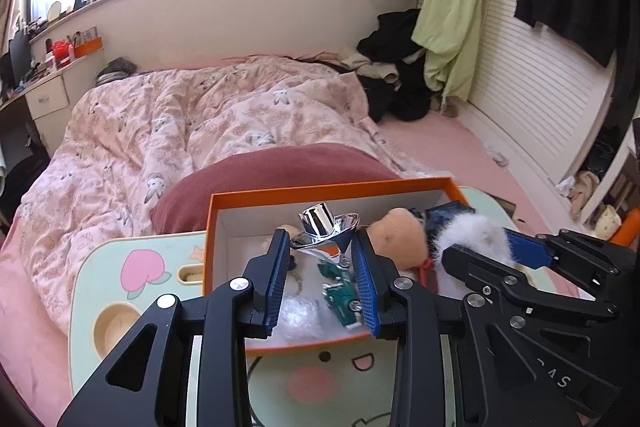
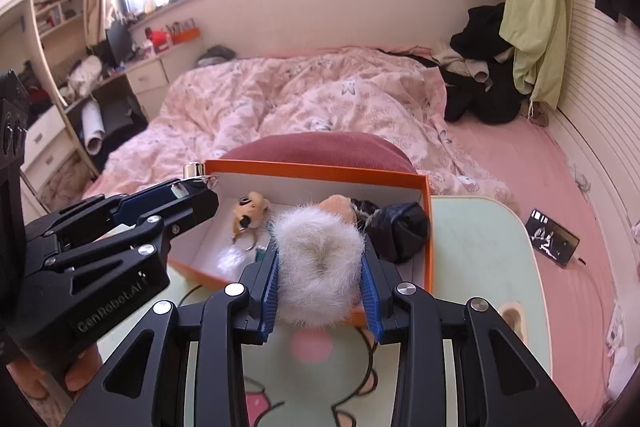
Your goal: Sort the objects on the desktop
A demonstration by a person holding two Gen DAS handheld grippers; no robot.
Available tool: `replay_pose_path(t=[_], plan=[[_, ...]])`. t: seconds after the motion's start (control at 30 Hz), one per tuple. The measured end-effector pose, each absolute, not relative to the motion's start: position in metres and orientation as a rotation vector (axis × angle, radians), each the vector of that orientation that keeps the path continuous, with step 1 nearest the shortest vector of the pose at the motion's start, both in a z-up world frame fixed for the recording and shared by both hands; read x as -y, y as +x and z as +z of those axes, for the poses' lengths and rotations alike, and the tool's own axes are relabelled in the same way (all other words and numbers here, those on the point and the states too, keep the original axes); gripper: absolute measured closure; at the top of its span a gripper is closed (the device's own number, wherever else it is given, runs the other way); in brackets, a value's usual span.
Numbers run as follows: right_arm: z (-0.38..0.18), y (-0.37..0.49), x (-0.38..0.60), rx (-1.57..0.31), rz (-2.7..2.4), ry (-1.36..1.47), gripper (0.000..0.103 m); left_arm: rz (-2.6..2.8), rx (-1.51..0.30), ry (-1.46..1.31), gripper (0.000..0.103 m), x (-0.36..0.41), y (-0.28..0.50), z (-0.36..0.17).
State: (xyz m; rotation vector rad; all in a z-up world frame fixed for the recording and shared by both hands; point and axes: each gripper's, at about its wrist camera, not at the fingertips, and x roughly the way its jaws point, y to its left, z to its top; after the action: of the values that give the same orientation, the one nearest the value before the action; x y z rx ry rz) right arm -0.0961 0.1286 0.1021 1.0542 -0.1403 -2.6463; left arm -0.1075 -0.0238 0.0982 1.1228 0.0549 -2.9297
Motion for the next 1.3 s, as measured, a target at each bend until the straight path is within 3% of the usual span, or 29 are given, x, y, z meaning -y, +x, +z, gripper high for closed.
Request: replay_pose_path(t=[0.1, 0.17, 0.23, 0.47, 0.57, 0.77, 1.1, 1.3], plan=[[0.084, -0.116, -0.126, 0.147, -2.634, 1.145, 0.061, -2.861, -0.124, 1.207, 0.064, 0.034, -0.12, 0.079], [0.075, -0.122, -0.128, 0.177, -2.616, 1.188, 0.05, -2.854, -0.201, 1.26, 0.06, 0.039, -0.12, 0.071], [0.071, -0.118, -0.129, 0.183, -2.614, 1.189, 0.045, -2.837, -0.273, 1.278, 0.043, 0.046, -0.116, 0.068], [0.082, -0.088, -0.134, 0.167, -2.652, 1.114, 0.041, -2.902, -0.294, 1.163, 0.036, 0.048, -0.079, 0.083], [0.086, -0.073, -0.138, 0.171, -2.661, 1.09, 0.038, -2.926, -0.258, 1.146, 0.026, 0.041, -0.06, 0.089], [0.081, -0.046, -0.143, 0.174, -2.672, 1.09, 0.038, -2.9, -0.233, 1.148, 0.025, 0.032, -0.025, 0.08], [0.027, -0.012, -0.142, 0.166, -2.622, 1.246, 0.037, -2.743, -0.189, 1.365, 0.025, 0.019, -0.006, 0.015], [0.002, -0.002, -0.141, 0.098, -2.65, 1.291, 0.032, -2.67, -0.027, 1.343, 0.006, 0.0, -0.002, 0.004]])
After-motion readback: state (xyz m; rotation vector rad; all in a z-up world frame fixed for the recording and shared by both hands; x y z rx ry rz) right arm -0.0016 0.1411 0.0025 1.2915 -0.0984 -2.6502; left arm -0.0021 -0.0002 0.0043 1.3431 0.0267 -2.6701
